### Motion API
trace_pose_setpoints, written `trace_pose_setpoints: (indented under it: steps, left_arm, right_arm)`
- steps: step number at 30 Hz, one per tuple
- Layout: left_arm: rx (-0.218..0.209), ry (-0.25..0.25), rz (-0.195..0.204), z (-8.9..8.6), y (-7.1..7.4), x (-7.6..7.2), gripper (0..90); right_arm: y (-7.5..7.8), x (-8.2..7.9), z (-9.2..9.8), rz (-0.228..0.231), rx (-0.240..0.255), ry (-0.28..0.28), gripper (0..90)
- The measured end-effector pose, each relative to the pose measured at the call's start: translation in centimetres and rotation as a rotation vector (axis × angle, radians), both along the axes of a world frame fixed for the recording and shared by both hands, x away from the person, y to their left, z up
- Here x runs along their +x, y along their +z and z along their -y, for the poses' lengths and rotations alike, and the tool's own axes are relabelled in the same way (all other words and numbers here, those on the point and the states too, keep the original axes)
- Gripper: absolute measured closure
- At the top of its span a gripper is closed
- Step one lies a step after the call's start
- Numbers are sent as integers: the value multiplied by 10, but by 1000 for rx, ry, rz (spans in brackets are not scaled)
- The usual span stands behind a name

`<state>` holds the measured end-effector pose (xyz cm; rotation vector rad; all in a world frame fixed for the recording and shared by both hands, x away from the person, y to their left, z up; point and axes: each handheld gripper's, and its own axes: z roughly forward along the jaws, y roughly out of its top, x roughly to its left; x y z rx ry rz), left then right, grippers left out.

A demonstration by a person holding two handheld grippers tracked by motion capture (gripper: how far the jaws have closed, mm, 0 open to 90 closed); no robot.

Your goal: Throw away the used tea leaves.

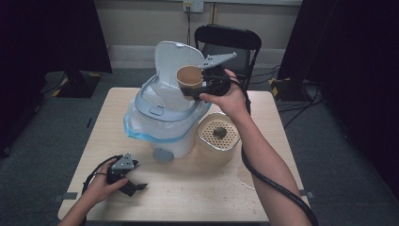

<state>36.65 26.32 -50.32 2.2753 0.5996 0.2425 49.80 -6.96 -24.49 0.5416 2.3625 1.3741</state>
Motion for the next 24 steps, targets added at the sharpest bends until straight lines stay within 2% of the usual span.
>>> trace_pose_setpoints:
  steps: [20,21,24]
  left_arm:
    - [0,0,0,0,0,0,0]
    - [0,0,0,0,0,0,0]
    - [0,0,0,0,0,0,0]
  right_arm:
    - [-11,7,-18,-16,-8,23,359]
    - [-11,7,-18,-21,-1,26,348]
    - [-13,8,-20,-23,7,12,241]
